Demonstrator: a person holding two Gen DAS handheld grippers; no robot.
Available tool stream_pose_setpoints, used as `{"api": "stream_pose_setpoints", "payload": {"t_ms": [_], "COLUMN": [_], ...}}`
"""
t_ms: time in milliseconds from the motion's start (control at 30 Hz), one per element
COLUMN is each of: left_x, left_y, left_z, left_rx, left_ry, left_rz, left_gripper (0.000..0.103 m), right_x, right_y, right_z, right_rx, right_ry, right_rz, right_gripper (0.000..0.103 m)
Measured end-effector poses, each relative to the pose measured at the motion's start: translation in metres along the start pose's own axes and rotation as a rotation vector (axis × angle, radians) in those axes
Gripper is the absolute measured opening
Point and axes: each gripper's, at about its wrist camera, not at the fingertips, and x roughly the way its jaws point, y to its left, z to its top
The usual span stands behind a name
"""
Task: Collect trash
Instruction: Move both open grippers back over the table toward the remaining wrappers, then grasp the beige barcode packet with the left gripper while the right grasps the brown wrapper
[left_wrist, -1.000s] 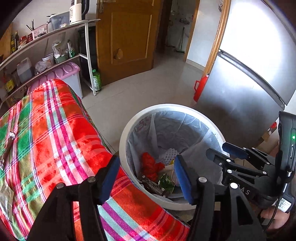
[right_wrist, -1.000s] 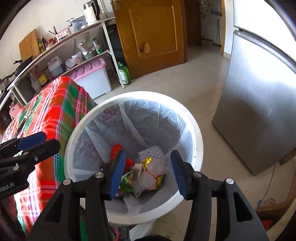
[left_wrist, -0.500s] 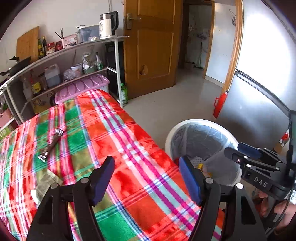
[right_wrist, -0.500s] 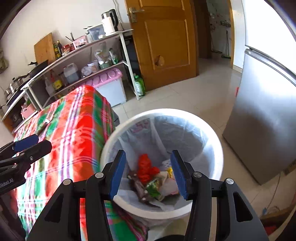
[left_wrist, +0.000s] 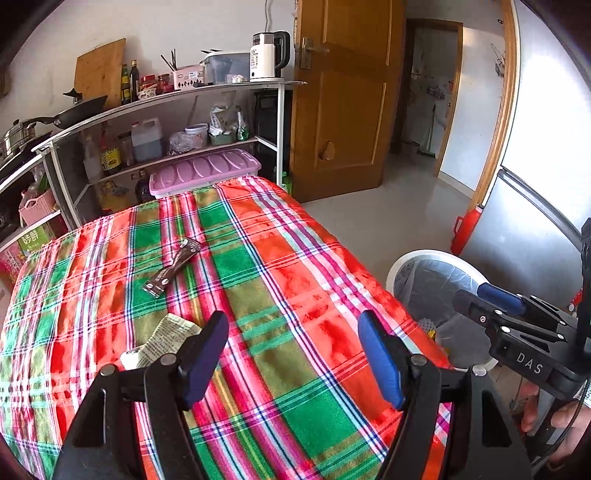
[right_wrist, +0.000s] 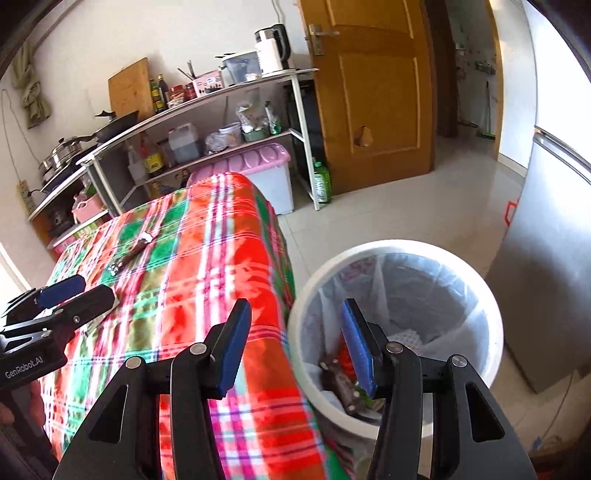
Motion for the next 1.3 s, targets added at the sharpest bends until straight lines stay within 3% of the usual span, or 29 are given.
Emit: {"api": "stream_pose_setpoints", "payload": {"t_ms": [167,267,433,600,833,1100,1300], "left_x": [-0.008,-0.009,-0.003,0.004,0.025,0.050,0.060], "left_y": [0.024,0.047,0.086,0.109,0.114,0.110,0.109], "left_z": [-0.008,-0.016,-0.030,-0.039,-0.042,-0.040,-0.036], "left_rx": [-0.021,-0.039,-0.086,-0.120,-0.093,-0.023,0.012], "left_ry": [-0.005,0.001,0.049,0.080,0.116,0.161,0.184], "left_rz": [0.019,0.085,0.124,0.110,0.089,0.135,0.111], "left_gripper": [0.079,0.080,0.082,0.084,0.087,0.087,0.087], "right_x": [0.003,0.008,0.021,0.030,0.043,0.054,0.063], "right_y": [0.023,0.038,0.065,0.089,0.113,0.125,0.129], "right_z": [0.002,0.002,0.003,0.005,0.007,0.016,0.019], "right_rx": [-0.031,-0.063,-0.108,-0.137,-0.175,-0.191,-0.195], "right_ry": [0.001,0.006,0.025,0.036,0.054,0.061,0.072], "right_rz": [0.035,0.058,0.092,0.121,0.131,0.128,0.124], "right_gripper": [0.052,0.057,0.058,0.058,0.058,0.058,0.058]}}
